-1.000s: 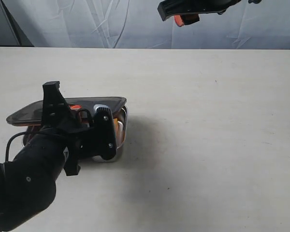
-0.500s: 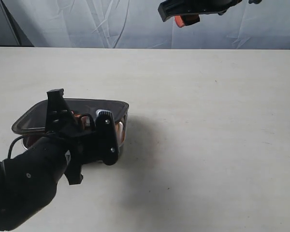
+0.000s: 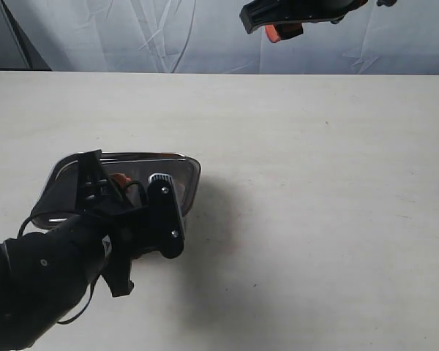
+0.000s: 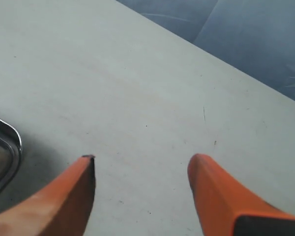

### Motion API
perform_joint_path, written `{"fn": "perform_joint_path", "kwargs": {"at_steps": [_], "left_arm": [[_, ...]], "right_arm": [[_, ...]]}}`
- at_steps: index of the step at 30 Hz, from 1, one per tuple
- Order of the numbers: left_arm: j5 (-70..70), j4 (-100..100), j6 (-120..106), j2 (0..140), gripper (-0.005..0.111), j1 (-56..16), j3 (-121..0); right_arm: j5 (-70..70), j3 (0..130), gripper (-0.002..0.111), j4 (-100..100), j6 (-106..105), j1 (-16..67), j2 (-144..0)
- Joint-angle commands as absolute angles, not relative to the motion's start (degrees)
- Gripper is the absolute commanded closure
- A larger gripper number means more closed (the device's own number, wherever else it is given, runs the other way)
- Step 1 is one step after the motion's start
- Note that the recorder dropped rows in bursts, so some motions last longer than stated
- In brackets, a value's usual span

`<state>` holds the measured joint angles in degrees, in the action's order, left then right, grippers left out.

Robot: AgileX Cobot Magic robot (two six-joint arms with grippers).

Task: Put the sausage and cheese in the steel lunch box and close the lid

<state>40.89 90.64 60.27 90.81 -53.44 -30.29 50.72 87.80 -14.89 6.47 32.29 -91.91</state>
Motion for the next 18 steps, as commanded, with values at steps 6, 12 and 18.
{"fn": "perform_joint_path", "kwargs": {"at_steps": [6,12,18], "left_arm": [[42.6,82.2,54.9,90.6,0.047,-53.8,-32.4],[42.4,73.8,49.5,90.6,0.047,-53.8,-34.1],[42.6,70.0,44.3,90.6,0.047,-53.8,-34.4]], "right_arm": [[50.6,87.7,0.052,-15.2,6.6,32.0,-91.6],[50.6,87.7,0.052,-15.3,6.6,32.0,-91.6],[50.4,87.7,0.052,-15.4,6.6,32.0,-91.6]]}}
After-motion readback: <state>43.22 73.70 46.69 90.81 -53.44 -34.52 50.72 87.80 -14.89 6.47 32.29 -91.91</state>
